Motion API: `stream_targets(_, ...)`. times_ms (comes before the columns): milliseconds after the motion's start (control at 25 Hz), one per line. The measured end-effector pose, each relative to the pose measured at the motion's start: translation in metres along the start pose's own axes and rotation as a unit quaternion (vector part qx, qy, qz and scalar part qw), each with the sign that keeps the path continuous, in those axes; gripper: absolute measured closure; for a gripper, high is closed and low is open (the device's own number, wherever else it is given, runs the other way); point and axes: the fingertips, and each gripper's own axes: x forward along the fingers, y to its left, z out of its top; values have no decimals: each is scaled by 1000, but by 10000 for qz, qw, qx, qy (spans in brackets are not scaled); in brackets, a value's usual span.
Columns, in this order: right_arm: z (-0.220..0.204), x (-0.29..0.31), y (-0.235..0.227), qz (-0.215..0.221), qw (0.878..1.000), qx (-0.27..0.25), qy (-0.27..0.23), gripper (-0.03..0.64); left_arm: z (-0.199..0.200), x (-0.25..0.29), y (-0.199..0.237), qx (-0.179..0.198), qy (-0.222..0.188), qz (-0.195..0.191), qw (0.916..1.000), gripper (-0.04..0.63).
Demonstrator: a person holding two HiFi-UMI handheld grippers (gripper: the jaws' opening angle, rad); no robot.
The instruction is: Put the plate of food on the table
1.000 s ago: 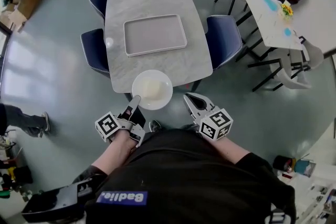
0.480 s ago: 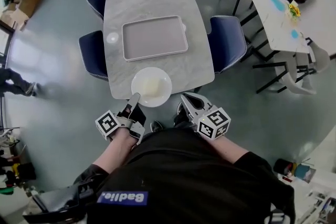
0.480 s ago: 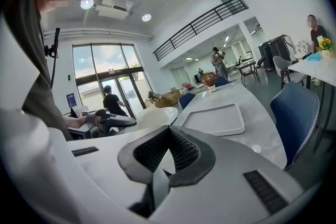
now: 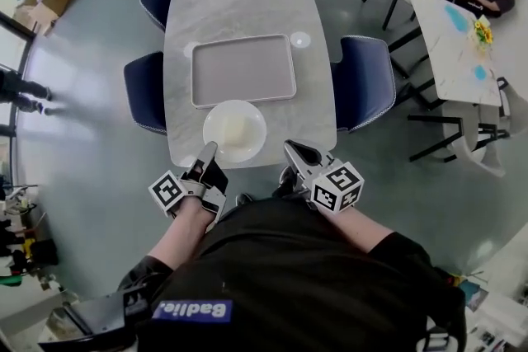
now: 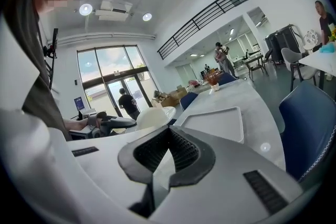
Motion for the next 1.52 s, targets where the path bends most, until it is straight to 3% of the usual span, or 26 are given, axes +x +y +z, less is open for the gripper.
stream_targets(320, 14, 2, -46, 241, 9995, 170, 99, 606, 20, 50, -8, 198, -426, 129, 9988, 575)
stream_targets(600, 14, -1, -75, 125, 9993, 285, 206, 606, 49, 87, 1, 283, -620, 280, 9973, 575)
stream_targets(880, 15, -6, -96, -296, 9987, 361, 215, 606, 74, 125, 38, 176, -466, 285, 9984, 575)
stream_targets(1360, 9, 22, -108, -1010, 9916, 756, 279, 606, 124, 195, 125, -129, -117, 584, 9981, 575)
stream_targets(1520, 8, 30, -110, -1218, 9884, 861, 272, 606, 130, 216, 147, -77, 105, 769, 9970, 574)
